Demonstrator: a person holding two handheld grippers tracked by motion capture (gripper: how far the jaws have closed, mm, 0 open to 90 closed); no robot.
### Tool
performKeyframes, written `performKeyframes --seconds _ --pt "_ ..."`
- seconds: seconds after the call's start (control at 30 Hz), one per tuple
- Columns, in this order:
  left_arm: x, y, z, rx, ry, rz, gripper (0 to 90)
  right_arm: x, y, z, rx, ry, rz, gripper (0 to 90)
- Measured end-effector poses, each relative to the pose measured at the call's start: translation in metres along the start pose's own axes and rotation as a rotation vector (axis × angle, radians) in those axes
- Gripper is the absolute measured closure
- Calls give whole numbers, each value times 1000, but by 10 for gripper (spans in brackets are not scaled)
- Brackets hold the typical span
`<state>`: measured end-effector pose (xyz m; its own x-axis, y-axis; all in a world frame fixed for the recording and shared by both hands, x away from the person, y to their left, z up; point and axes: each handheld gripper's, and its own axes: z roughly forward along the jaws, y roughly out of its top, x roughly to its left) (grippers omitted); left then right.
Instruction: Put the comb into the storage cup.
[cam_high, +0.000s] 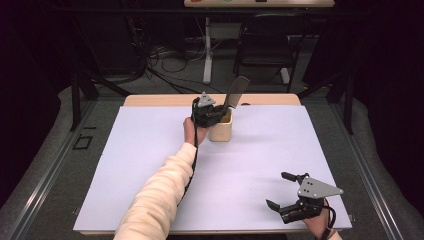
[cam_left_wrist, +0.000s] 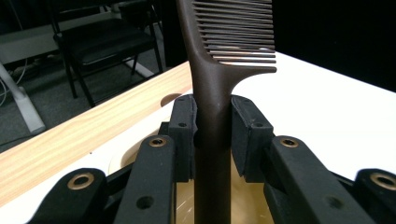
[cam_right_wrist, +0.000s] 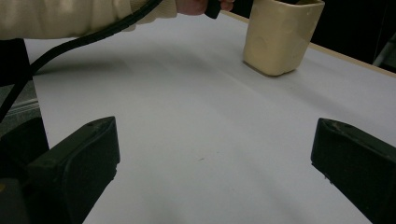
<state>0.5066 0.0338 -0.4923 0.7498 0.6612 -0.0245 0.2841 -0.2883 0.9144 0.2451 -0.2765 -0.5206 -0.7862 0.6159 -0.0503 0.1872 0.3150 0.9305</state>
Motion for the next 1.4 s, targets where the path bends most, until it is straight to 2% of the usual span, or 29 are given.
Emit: performKeyframes --seconds 0.07,0.1,0.13,0.17,0.23,0.27,0.33,0.4,0.43,0.47,0.53,0.57,0.7,0.97,1.1,1.4 --pt "0 0 0 2 -5 -1 710 0 0 0 0 0 -1 6" --pt "0 0 -1 -10 -10 -12 604 0 0 0 -1 -1 -2 6" --pt "0 0 -2 -15 -11 -18 604 0 0 0 -1 -1 -2 6" --pt "1 2 -4 -18 -8 -28 492 0 0 0 -3 -2 -2 6" --pt "1 2 -6 -19 -8 -39 411 0 0 0 -3 -2 -1 6" --pt "2 3 -8 -20 -11 -45 411 0 0 0 -3 -2 -1 6" --pt "4 4 -11 -23 -8 -61 342 0 0 0 -4 -1 -2 6" --pt "5 5 -15 -22 -15 -74 330 0 0 0 -3 -1 -2 6" --pt "5 6 -17 -16 -14 -75 317 0 0 0 -3 -2 -2 6" --pt "5 6 -18 -13 -10 -76 263 0 0 0 0 -1 -1 7" --pt "4 8 -22 -5 -9 -68 247 0 0 0 -2 -1 -2 7" --pt "4 8 -24 1 -10 -59 203 0 0 0 -2 -1 -2 6" --pt "0 9 -33 28 -15 -27 154 0 0 0 -1 -1 -2 6" --pt "-1 9 -42 65 -9 -8 87 0 0 0 2 0 -1 6" --pt "-2 8 -47 80 -8 1 11 0 0 0 3 -1 1 7" --pt "-4 5 -62 102 -4 16 1 -1 -2 -1 1 1 10 6"
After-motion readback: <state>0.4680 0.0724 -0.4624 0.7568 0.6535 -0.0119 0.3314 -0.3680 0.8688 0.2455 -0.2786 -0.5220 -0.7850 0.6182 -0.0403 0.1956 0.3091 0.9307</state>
